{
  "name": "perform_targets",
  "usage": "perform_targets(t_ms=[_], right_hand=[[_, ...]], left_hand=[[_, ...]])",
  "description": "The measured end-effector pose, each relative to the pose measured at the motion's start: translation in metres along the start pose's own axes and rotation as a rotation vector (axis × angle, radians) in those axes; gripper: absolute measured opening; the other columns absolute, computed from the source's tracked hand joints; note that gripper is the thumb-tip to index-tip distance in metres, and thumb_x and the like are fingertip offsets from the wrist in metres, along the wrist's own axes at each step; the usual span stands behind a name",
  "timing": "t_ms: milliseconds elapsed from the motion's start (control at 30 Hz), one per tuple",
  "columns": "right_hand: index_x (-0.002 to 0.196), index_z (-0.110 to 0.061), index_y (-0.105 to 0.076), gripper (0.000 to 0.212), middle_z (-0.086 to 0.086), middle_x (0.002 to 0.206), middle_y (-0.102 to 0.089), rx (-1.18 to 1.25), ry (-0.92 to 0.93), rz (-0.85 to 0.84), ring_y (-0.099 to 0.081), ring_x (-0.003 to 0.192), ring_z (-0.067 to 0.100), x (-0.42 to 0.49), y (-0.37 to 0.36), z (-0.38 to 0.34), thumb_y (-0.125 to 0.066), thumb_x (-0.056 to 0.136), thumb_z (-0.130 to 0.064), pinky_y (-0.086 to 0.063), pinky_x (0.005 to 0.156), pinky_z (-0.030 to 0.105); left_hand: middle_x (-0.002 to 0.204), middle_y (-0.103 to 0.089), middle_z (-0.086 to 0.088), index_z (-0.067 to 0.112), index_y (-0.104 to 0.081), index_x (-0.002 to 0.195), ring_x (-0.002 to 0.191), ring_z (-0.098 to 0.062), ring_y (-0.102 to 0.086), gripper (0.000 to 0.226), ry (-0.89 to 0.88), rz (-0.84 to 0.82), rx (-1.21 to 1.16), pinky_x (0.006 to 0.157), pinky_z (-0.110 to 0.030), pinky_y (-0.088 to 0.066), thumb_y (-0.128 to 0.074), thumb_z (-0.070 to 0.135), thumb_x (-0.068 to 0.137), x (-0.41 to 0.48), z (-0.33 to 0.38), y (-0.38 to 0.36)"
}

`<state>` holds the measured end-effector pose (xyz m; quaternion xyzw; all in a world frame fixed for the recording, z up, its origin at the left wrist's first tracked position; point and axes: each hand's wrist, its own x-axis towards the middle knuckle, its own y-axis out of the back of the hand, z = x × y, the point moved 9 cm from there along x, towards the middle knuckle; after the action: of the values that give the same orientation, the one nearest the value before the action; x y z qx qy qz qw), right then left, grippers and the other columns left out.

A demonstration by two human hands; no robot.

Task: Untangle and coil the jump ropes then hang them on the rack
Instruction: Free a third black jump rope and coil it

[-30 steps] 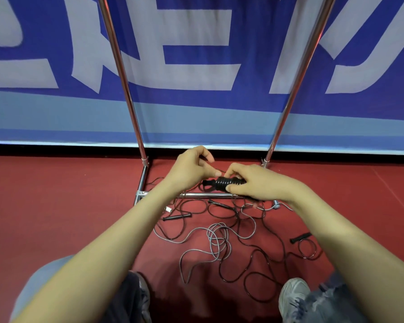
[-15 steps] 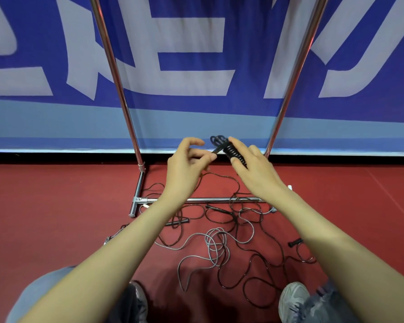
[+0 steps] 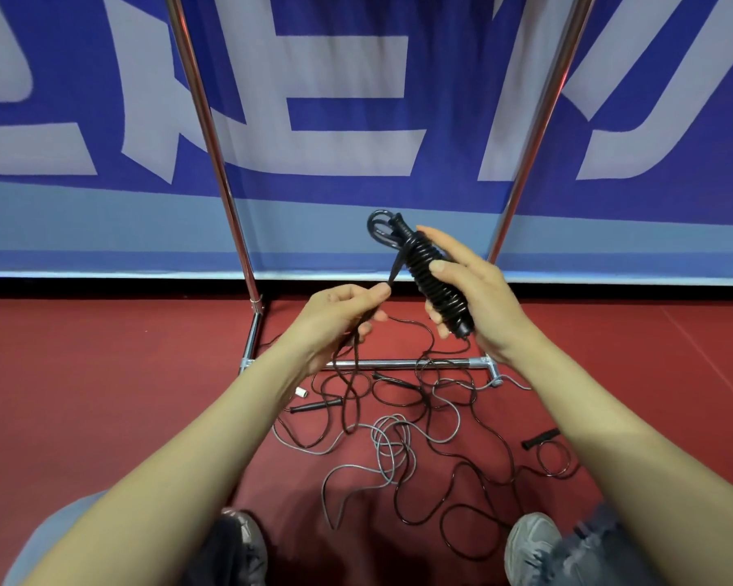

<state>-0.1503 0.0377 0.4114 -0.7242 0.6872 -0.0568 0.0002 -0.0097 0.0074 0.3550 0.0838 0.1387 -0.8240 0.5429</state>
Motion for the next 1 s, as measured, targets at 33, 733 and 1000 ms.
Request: perform_targets(t_ms=[33,733,1000], right_hand=[[0.124,-0.036,-0.058,0.039,0.016,0.07,-0.05,0.019,-0.012,-0.06,-0.049,0.045,0.022,-0.002,-0.005,0.001,-0.05,0.095,-0.013,-0.041,0.037,0.024],[0.127,-0.025,-0.033,0.05,0.007,0.07,-0.063,-0.693,-0.449,-0.548,-0.059,0.05,0.023,-0.032,-0.034,0.068,-0.066,0.09,-0.029,-0.054,0.053,0.034],[0.135,-0.049,-0.032,0.05,0.003,0.068,-0.063,-0.858,-0.273,-0.316,-0.068,0.054,0.026,-0.012,-0.019,0.064,-0.053,0.094,-0.031,-0.06,0.058,0.04]], left_hand=[[0.066,-0.065,0.0,0.015,-0.057,0.075,0.047,-0.007,-0.044,0.026,-0.002,-0.015,-0.014,0.055,-0.021,-0.037,-0.074,0.033,0.066,0.001,0.0,0.002],[0.072,-0.072,-0.006,0.008,-0.057,0.089,0.053,-0.004,-0.057,0.035,-0.234,0.022,0.717,0.058,-0.016,-0.048,-0.083,-0.002,0.067,0.001,0.023,0.008],[0.074,-0.073,-0.002,0.016,-0.057,0.083,0.061,-0.011,-0.064,0.021,-0.453,0.195,0.648,0.068,-0.029,-0.056,-0.072,0.003,0.079,-0.012,0.036,-0.001]])
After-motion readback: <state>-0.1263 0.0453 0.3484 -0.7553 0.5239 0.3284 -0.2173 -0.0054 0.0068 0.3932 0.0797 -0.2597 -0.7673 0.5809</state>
